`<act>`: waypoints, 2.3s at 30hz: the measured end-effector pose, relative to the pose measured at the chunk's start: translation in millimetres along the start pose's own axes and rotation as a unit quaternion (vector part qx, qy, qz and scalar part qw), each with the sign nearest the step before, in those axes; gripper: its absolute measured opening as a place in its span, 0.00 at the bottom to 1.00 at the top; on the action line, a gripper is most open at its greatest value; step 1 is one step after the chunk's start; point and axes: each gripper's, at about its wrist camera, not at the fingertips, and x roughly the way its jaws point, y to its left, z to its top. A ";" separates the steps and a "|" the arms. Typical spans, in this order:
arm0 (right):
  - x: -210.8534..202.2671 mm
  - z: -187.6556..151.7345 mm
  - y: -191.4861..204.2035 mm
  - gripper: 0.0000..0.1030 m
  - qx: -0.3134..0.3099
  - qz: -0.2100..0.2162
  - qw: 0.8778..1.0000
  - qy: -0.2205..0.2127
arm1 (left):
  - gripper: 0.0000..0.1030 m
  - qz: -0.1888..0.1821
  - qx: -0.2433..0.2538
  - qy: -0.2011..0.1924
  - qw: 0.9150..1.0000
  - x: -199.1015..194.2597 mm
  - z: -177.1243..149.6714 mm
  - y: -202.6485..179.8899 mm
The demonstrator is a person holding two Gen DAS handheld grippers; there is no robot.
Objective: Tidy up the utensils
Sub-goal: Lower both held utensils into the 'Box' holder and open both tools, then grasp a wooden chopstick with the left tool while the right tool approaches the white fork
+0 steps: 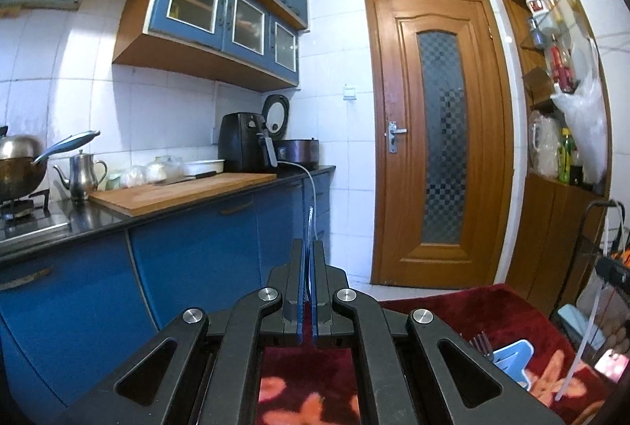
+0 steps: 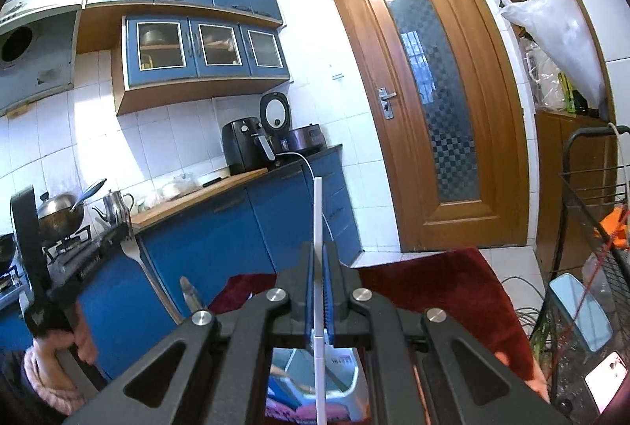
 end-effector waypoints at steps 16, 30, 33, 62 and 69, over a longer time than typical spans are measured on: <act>50.1 -26.4 2.5 0.06 -0.037 -0.008 0.999 0.011 | 0.02 -0.044 0.002 0.030 0.999 26.9 -47.9 -23.5; 57.1 -45.9 -4.9 0.06 -0.039 0.004 0.998 0.055 | 0.07 -0.095 -0.038 0.083 0.991 36.6 -74.9 -22.0; 57.0 -47.2 -4.1 0.09 -0.038 0.010 0.997 0.060 | 0.12 -0.116 -0.050 0.097 0.987 37.0 -78.1 -21.7; -29.2 -48.5 17.8 0.30 -0.022 0.007 0.996 0.087 | 0.20 -0.156 -0.076 0.156 0.972 -43.5 -79.9 -12.7; -50.9 -65.3 24.3 0.30 -0.031 -0.002 0.993 0.117 | 0.20 -0.168 -0.072 0.197 0.963 -57.4 -94.8 -18.8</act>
